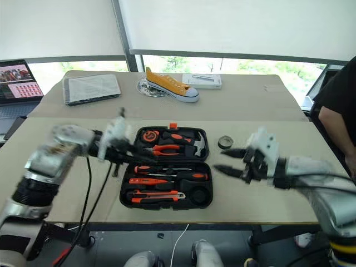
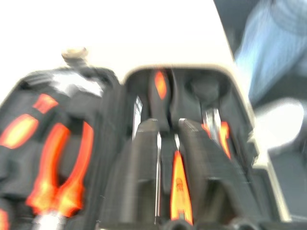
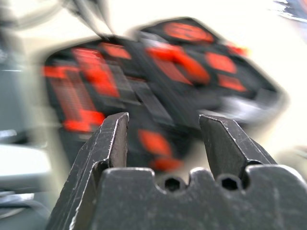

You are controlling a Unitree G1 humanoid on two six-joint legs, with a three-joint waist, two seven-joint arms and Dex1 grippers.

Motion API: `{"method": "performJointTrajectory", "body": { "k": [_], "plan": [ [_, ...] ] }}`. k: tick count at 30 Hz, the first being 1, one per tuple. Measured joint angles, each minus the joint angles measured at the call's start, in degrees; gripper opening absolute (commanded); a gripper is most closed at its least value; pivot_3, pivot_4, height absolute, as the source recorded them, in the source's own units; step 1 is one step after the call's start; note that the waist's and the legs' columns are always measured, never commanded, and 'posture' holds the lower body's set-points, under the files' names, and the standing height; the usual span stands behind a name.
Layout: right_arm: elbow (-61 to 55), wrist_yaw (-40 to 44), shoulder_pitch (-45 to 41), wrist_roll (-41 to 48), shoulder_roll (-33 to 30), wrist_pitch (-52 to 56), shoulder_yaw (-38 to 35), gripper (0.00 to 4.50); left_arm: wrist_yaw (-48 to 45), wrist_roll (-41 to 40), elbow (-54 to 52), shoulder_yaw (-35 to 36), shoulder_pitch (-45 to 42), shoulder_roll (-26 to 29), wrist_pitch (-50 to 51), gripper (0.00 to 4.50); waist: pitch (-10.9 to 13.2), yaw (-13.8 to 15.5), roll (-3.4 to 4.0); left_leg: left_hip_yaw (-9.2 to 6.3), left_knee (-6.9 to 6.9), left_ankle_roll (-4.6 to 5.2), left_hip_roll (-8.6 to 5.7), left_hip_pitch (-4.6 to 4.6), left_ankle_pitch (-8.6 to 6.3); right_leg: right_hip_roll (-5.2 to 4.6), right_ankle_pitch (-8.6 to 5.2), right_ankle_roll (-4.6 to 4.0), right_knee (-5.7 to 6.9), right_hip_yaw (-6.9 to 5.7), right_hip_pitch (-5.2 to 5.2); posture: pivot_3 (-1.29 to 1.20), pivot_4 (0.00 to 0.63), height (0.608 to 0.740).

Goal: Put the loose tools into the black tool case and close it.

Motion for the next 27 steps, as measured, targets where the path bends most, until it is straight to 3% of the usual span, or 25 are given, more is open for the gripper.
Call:
{"method": "performJointTrajectory", "body": {
  "k": [6, 11, 17, 19, 20, 26, 27],
  "plan": [
    [26.6, 4.8, -17.5, -15.5, 4.9, -12.1, 13.0, 3.29, 4.3, -6.5, -3.2, 5.2, 1.2, 0.2, 6.7, 4.39, 0.2, -0.5, 0.01, 0.04, -0.13, -0.01, -0.16, 0.0, 0.01, -0.02, 0.06, -0.21, -0.02, 0.08, -0.12, 0.0, 0.15, 0.733],
    [45.5, 7.3, -27.4, -25.6, 12.3, -23.2, 20.7, 3.29, 6.7, -9.1, -7.4, 6.4, 3.4, 0.4, 8.0, 4.45, 0.2, -0.4, 0.1, 0.14, -0.2, -0.07, -0.17, -0.01, 0.03, -0.08, 0.09, -0.36, 0.04, 0.05, -0.2, 0.0, 0.15, 0.733],
    [62.0, 7.3, -34.2, -32.9, 17.6, -32.1, 24.0, 3.29, 8.7, -10.3, -10.1, 6.3, 4.2, 1.1, 9.0, 4.45, 0.3, -0.2, 0.17, 0.24, -0.2, -0.11, -0.16, -0.09, 0.04, -0.19, 0.08, -0.36, 0.04, -0.11, -0.25, 0.0, 0.15, 0.733],
    [66.2, 6.9, -35.6, -34.3, 18.8, -34.2, 24.1, 2.29, 9.0, -10.3, -10.3, 6.2, 5.0, 1.5, 8.8, 4.5, 0.3, -0.3, 0.18, 0.25, -0.2, -0.13, -0.16, -0.06, 0.04, -0.2, 0.09, -0.36, 0.08, -0.15, -0.25, 0.0, 0.15, 0.733],
    [67.8, 6.7, -36.4, -34.8, 19.4, -35.4, 24.0, 2.17, 9.2, -10.1, -10.4, 5.9, 5.5, 1.6, 8.4, 4.5, 0.3, -0.4, 0.19, 0.25, -0.19, -0.14, -0.16, -0.05, 0.05, -0.2, 0.09, -0.36, 0.11, -0.15, -0.25, 0.0, 0.15, 0.733],
    [72.1, 6.9, -37.8, -36.5, 20.8, -38.5, 23.6, 0.07, 9.3, -9.0, -10.4, 4.3, 5.7, 2.1, 6.4, 4.5, 0.3, -0.6, 0.21, 0.26, -0.18, -0.34, -0.15, 0.02, 0.15, -0.23, 0.1, -0.42, 0.28, -0.06, -0.25, 0.0, 0.15, 0.733],
    [72.1, 7.1, -37.8, -36.5, 20.8, -38.9, 23.2, 0.07, 9.3, -8.8, -10.4, 4.1, 5.7, 2.2, 6.2, 4.5, 0.3, -0.6, 0.21, 0.25, -0.18, -0.38, -0.14, 0.03, 0.18, -0.22, 0.11, -0.45, 0.3, -0.06, -0.25, 0.0, 0.15, 0.733]
  ]
}}
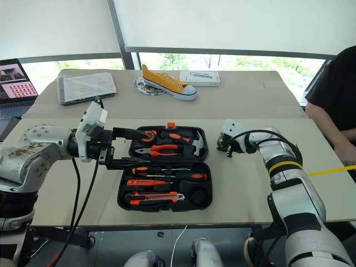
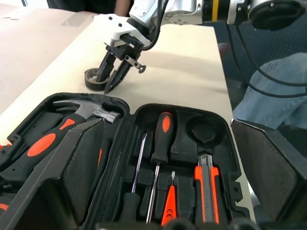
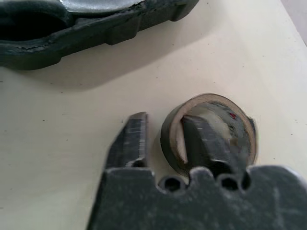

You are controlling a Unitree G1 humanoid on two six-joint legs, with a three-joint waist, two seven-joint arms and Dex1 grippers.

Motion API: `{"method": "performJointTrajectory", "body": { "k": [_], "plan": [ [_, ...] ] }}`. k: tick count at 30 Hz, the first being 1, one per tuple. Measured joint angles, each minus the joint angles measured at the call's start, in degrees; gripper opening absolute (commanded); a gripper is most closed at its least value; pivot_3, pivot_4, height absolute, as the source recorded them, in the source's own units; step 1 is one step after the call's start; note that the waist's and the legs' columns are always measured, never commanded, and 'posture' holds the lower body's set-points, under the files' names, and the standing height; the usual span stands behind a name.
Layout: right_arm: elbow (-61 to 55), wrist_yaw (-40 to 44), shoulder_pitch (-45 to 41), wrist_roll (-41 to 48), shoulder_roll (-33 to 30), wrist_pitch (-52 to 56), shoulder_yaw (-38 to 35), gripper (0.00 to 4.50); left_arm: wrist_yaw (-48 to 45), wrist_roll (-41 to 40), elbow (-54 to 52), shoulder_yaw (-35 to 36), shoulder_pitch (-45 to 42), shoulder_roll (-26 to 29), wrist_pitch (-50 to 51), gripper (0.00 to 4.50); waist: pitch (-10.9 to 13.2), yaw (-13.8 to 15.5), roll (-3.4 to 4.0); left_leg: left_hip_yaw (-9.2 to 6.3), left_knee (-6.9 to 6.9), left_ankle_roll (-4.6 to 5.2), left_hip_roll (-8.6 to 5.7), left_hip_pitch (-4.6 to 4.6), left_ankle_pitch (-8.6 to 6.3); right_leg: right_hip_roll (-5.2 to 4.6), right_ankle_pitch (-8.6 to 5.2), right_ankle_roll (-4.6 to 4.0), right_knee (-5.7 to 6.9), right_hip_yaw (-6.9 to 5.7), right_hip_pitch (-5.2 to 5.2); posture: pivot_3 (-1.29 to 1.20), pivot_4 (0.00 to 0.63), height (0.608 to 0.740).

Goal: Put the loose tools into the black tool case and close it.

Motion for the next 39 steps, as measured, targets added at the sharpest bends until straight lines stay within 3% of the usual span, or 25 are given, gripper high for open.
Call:
{"method": "performJointTrajectory", "body": {
  "k": [4, 8, 11, 14, 18, 32, 39],
  "plan": [
    [-5.1, 5.8, 1.4, 2.5, -2.3, 1.5, -3.0, 0.07, -2.1, 1.0, -0.4, -1.9, 1.3, 1.8, -2.1, 4.5, 0.1, 0.1, 0.2, -0.01, 0.0, -0.04, 0.01, 0.0, 0.03, 0.0, 0.01, -0.02, 0.02, 0.03, -0.03, 0.0, 0.15, 0.733],
    [-41.2, 19.5, 14.6, 20.6, -10.7, 20.3, -9.2, 0.07, -6.4, 1.1, -2.4, -3.9, 5.1, 4.7, -3.4, 4.5, 0.2, 0.5, 0.32, -0.16, 0.0, -0.1, 0.23, -0.16, -0.01, 0.01, -0.05, -0.11, 0.02, -0.03, -0.15, 0.0, 0.15, 0.733],
    [-68.3, 20.9, 24.1, 31.2, -14.7, 33.2, -10.3, 0.07, -8.4, 0.9, -4.3, -5.1, 5.3, 5.3, -4.5, 4.5, 0.2, 0.6, 0.3, -0.18, 0.03, -0.31, 0.41, -0.14, -0.15, 0.13, -0.12, -0.2, -0.04, -0.09, -0.12, 0.0, 0.15, 0.733],
    [-80.8, 19.1, 32.3, 32.3, -16.7, 36.5, -8.4, 0.07, -9.7, 1.3, -5.0, -5.9, 5.6, 5.9, -6.0, 4.5, 0.2, 0.6, 0.29, -0.11, 0.0, -0.32, 0.35, -0.08, -0.16, 0.24, -0.31, 0.04, -0.02, -0.04, -0.11, 0.0, 0.15, 0.733],
    [-85.8, 15.8, 36.1, 27.9, -17.8, 36.1, -4.6, 0.07, -11.2, 2.1, -5.4, -7.6, 6.0, 6.4, -7.5, 4.5, 0.2, 0.5, 0.23, -0.01, 0.04, -0.3, 0.2, -0.03, -0.15, 0.25, -0.34, 0.29, 0.06, 0.13, 0.02, 0.0, 0.15, 0.733],
    [-83.7, 11.9, 36.8, 20.2, -15.4, 33.2, 1.8, 0.07, -11.1, 3.2, -5.5, -9.0, 5.6, 6.2, -8.2, 4.5, 0.2, 0.6, 0.2, -0.17, 0.03, -0.1, 0.06, 0.05, -0.07, 0.28, -0.33, 0.21, -0.06, 0.09, 0.11, 0.0, 0.15, 0.733],
    [-83.8, 13.5, 36.6, 19.8, -18.4, 32.7, 0.3, 2.4, -9.9, 2.9, -6.6, -9.0, 3.7, 6.2, -7.0, 4.5, 0.2, 0.8, 0.19, -0.21, 0.02, -0.04, -0.02, 0.04, -0.1, 0.24, -0.36, 0.25, -0.09, 0.1, 0.12, 0.0, 0.15, 0.733]
  ]
}}
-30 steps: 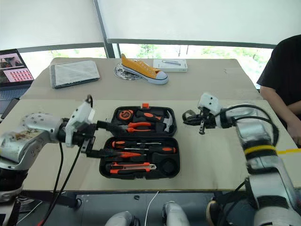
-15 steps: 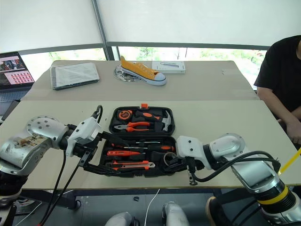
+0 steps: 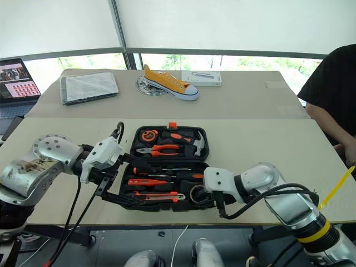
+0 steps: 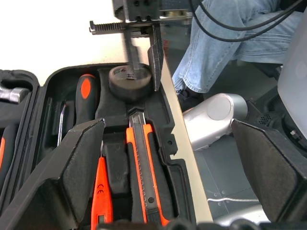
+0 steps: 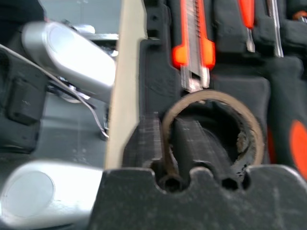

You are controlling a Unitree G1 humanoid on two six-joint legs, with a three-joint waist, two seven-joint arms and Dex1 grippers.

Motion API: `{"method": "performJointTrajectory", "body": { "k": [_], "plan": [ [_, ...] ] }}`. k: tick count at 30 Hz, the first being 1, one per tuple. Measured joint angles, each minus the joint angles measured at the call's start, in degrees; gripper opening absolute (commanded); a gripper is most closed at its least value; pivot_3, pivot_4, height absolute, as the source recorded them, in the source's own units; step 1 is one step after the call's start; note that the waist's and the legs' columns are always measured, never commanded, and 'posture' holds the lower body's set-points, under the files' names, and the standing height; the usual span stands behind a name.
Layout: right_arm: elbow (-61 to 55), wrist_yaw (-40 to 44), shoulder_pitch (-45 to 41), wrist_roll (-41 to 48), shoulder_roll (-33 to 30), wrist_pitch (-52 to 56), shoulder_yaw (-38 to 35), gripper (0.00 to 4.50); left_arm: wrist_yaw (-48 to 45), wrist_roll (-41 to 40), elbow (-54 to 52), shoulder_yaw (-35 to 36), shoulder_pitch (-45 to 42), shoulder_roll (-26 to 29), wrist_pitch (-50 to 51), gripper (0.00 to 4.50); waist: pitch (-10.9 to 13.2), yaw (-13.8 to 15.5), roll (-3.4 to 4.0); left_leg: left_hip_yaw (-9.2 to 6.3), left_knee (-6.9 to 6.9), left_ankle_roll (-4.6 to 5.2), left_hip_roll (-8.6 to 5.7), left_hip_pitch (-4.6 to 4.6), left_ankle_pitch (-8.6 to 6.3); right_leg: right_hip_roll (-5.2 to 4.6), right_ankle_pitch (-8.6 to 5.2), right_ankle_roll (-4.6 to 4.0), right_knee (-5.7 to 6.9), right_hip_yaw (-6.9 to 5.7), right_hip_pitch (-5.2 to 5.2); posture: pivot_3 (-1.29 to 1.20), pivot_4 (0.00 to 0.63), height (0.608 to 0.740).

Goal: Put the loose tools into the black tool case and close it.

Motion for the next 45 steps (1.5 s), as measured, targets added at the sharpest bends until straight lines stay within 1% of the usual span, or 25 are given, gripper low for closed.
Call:
{"method": "performJointTrajectory", "body": {
  "k": [2, 3, 7, 10, 11, 12, 13, 14, 17, 19, 24, 29, 31, 34, 39, 43, 45],
  "plan": [
    [-1.1, 1.8, 0.4, 2.3, -0.6, 1.0, -0.2, 3.13, 0.1, 0.1, 0.3, 0.0, -0.3, 0.0, 0.0, 4.5, 0.0, 0.2, -0.03, -0.05, -0.01, 0.0, 0.02, -0.01, 0.0, 0.03, -0.01, -0.05, -0.01, -0.04, 0.0, 0.0, 0.15, 0.733],
    [-1.6, 2.2, 0.4, 3.7, -0.3, 1.6, -0.4, 3.27, 0.2, 0.1, 0.6, 0.0, -0.5, 0.0, 0.0, 4.5, 0.0, 0.3, -0.04, -0.05, 0.0, 0.0, 0.01, -0.01, 0.0, 0.02, -0.01, -0.05, 0.01, -0.03, -0.01, 0.0, 0.15, 0.733],
    [-2.3, 2.0, -1.0, 8.7, 1.0, 4.6, -3.4, 3.3, 0.9, 0.9, 2.3, -0.2, -1.7, -0.2, -0.1, 4.5, 0.0, 0.3, -0.05, -0.02, 0.06, 0.0, 0.0, 0.0, 0.0, 0.01, 0.01, 0.0, 0.06, 0.03, 0.02, 0.0, 0.15, 0.733],
    [-0.6, -0.1, -2.6, 11.3, 1.3, 6.5, -8.0, 3.3, 3.5, 1.8, 3.5, 0.2, -1.2, -0.5, 0.1, 4.5, 0.0, 0.5, -0.06, -0.04, 0.12, 0.01, 0.0, 0.01, 0.0, -0.01, 0.02, 0.08, 0.07, 0.03, 0.04, 0.0, 0.15, 0.733],
    [0.0, -0.8, -2.8, 11.9, 1.4, 7.1, -9.3, 2.79, 4.4, 2.2, 4.0, 0.6, -0.7, -0.5, 0.1, 4.5, 0.0, 0.5, -0.06, -0.04, 0.11, 0.01, 0.0, 0.02, 0.0, -0.01, 0.03, 0.07, 0.07, 0.04, 0.04, 0.0, 0.15, 0.733],
    [1.3, -2.5, -3.0, 13.0, 2.1, 8.2, -11.7, 2.28, 6.3, 2.5, 4.9, 2.1, 1.1, -0.5, -0.1, 4.24, 0.0, 0.4, -0.06, -0.03, 0.09, 0.02, 0.02, 0.01, 0.0, -0.01, 0.04, 0.05, 0.06, 0.06, 0.05, 0.0, 0.15, 0.733],
    [3.1, -4.5, -3.0, 13.6, 3.0, 8.9, -14.3, 2.16, 8.7, 3.0, 5.9, 4.6, 4.0, -0.6, -0.4, 3.98, 0.0, 0.3, -0.06, -0.03, 0.09, 0.02, 0.03, 0.0, -0.01, -0.01, 0.07, -0.01, 0.07, 0.06, 0.05, 0.0, 0.15, 0.733],
    [4.6, -5.9, -2.5, 13.9, 3.2, 9.0, -16.3, 1.78, 10.3, 3.4, 6.9, 6.8, 6.5, -0.5, -0.7, 3.74, 0.0, 0.1, -0.06, -0.03, 0.0, 0.02, 0.05, 0.01, -0.01, -0.04, 0.15, -0.2, 0.06, 0.07, 0.04, 0.0, 0.15, 0.733],
    [10.9, -9.9, 0.4, 12.0, 3.1, 7.1, -21.2, 0.77, 14.8, 5.8, 11.5, 13.7, 15.7, 0.4, -2.8, 2.59, 0.0, 0.1, -0.07, -0.02, -0.14, 0.02, 0.11, 0.04, -0.01, -0.05, 0.14, -0.35, -0.01, 0.0, -0.01, 0.0, 0.15, 0.733],
    [15.2, -11.3, 1.5, 9.8, 3.6, 4.7, -21.2, 0.05, 16.4, 7.9, 14.0, 15.1, 18.8, 0.5, -4.5, 1.8, 0.0, 0.1, -0.07, 0.07, -0.17, 0.02, 0.1, -0.01, -0.01, -0.04, 0.13, -0.35, -0.01, -0.03, -0.11, 0.0, 0.15, 0.733],
    [20.8, -11.7, 1.5, 3.8, 5.4, -4.5, -17.3, 0.0, 18.7, 12.2, 17.8, 14.7, 19.1, -0.4, -10.5, 0.03, 0.0, 0.6, -0.07, 0.2, -0.17, 0.01, 0.05, -0.02, -0.01, -0.07, 0.14, -0.33, 0.04, -0.07, -0.15, 0.0, 0.15, 0.733],
    [26.5, -11.6, -0.2, -1.0, 9.2, -11.1, -11.7, 0.0, 19.8, 14.4, 20.0, 9.3, 16.8, -5.2, -11.9, 0.03, 0.0, 0.4, -0.07, 0.33, -0.15, 0.0, 0.03, 0.02, -0.01, -0.04, 0.19, -0.3, 0.1, -0.08, -0.13, 0.0, 0.15, 0.733],
    [28.2, -11.5, -1.4, -3.0, 10.1, -13.5, -9.7, 0.0, 19.8, 14.8, 20.2, 7.9, 16.2, -6.3, -11.6, 0.03, 0.0, 0.3, -0.07, 0.34, -0.15, 0.0, 0.03, 0.04, 0.0, -0.04, 0.2, -0.31, 0.12, -0.08, -0.14, 0.0, 0.15, 0.733],
    [29.4, -11.2, -1.4, -4.3, 10.6, -15.1, -8.9, 0.0, 19.7, 14.7, 20.2, 7.5, 15.7, -6.9, -11.1, 0.03, 0.0, 0.3, -0.07, 0.34, -0.15, 0.0, 0.03, 0.01, -0.01, -0.07, 0.19, -0.32, 0.1, -0.08, -0.14, 0.0, 0.15, 0.733],
    [27.3, -8.7, 0.4, -3.5, 10.1, -15.1, -9.8, 0.0, 18.9, 14.5, 18.8, 7.8, 16.3, -6.6, -8.9, 0.03, 0.0, 0.3, -0.07, 0.32, -0.18, 0.0, 0.06, -0.05, -0.01, -0.07, 0.18, -0.33, 0.08, -0.18, -0.2, 0.0, 0.15, 0.733],
    [21.8, -5.8, 4.7, -1.7, 8.4, -13.9, -10.5, 0.0, 17.7, 12.7, 14.6, 9.2, 19.5, -5.4, -5.2, 0.03, 0.0, 0.3, -0.07, 0.26, -0.23, -0.01, 0.09, -0.1, -0.02, -0.07, 0.12, -0.34, 0.09, -0.27, -0.27, 0.0, 0.15, 0.733],
    [19.8, -5.4, 6.5, -1.6, 7.8, -13.6, -11.1, 0.0, 17.1, 12.4, 12.3, 9.4, 21.5, -4.3, -4.9, 0.03, 0.0, 0.3, -0.07, 0.24, -0.25, -0.02, 0.09, -0.11, -0.02, -0.08, 0.12, -0.35, 0.08, -0.28, -0.29, 0.0, 0.15, 0.733]
  ]
}}
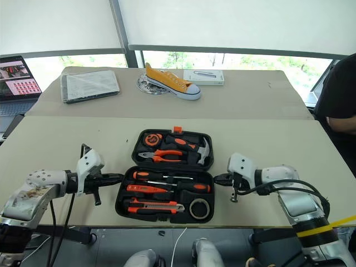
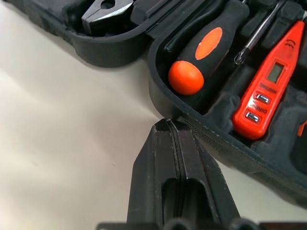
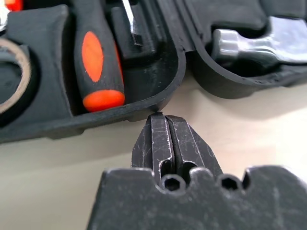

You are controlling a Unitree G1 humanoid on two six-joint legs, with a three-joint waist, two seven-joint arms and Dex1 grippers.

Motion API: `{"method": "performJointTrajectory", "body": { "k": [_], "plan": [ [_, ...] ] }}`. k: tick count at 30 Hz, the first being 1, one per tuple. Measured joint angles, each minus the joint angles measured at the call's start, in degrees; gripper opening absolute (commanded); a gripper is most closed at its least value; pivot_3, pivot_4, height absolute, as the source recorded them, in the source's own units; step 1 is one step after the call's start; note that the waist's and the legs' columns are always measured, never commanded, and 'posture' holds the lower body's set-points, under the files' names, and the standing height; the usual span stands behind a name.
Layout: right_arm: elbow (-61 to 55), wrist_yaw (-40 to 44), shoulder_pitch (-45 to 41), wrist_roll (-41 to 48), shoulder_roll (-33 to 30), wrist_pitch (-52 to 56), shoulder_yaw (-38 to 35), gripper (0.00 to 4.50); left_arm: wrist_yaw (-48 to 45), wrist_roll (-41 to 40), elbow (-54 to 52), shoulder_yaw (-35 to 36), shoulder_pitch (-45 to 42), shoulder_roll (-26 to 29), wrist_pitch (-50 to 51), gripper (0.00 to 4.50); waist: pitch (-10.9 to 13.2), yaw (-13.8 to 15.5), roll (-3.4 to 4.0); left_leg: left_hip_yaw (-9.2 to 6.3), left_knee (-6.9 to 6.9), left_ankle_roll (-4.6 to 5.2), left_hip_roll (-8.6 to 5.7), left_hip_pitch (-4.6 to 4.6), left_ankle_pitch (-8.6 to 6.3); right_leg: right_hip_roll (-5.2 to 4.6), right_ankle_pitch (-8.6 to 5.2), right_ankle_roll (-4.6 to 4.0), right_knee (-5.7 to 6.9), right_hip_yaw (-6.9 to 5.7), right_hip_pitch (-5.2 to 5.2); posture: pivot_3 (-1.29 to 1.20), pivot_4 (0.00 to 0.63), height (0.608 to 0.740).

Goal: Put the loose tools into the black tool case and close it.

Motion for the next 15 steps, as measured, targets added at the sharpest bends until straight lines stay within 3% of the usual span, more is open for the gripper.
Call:
{"method": "performJointTrajectory", "body": {
  "k": [11, 12, 13, 14, 15],
  "plan": [
    [-3.2, -4.9, 3.5, -1.2, -0.6, 0.2, -2.3, 0.0, -0.6, 1.0, -2.9, -0.1, 3.8, 0.6, -2.4, 0.03, 0.0, 0.0, 0.0, 0.0, 0.06, -0.02, -0.01, 0.16, 0.0, -0.04, -0.06, 0.21, 0.06, 0.33, 0.16, 0.0, 0.15, 0.733],
    [-3.6, -5.1, 3.6, -1.1, -1.2, 1.1, -2.7, 0.29, -0.4, 1.4, -1.5, -0.2, 3.2, 0.7, -2.9, 0.01, 0.0, 0.0, 0.0, 0.0, 0.06, -0.02, -0.01, 0.19, 0.0, -0.04, -0.05, 0.21, 0.07, 0.33, 0.2, 0.0, 0.15, 0.733],
    [-3.8, -5.2, 3.7, -0.8, -1.7, 2.3, -3.4, 0.58, -0.1, 1.7, 0.3, -0.1, 2.5, 1.0, -2.9, 0.43, 0.0, 0.1, 0.0, -0.01, 0.06, -0.02, -0.01, 0.19, 0.01, -0.04, -0.05, 0.2, 0.09, 0.33, 0.21, 0.0, 0.15, 0.733],
    [-3.9, -5.2, 3.7, 0.3, -2.3, 4.4, -4.4, 0.66, 0.3, 2.0, 2.8, 0.1, 1.6, 1.7, -2.6, 0.54, 0.0, 0.1, -0.01, -0.03, 0.07, -0.03, 0.0, 0.19, 0.01, -0.02, -0.03, 0.18, 0.08, 0.32, 0.21, 0.0, 0.15, 0.733],
    [-4.1, -5.3, 3.6, 1.4, -2.5, 6.7, -5.6, 1.07, 0.3, 1.7, 4.7, 0.6, 0.7, 2.1, -2.2, 0.7, 0.0, 0.1, -0.01, -0.04, 0.07, -0.02, 0.02, 0.19, 0.02, -0.01, 0.0, 0.12, 0.07, 0.31, 0.22, 0.0, 0.15, 0.733]
  ]
}}
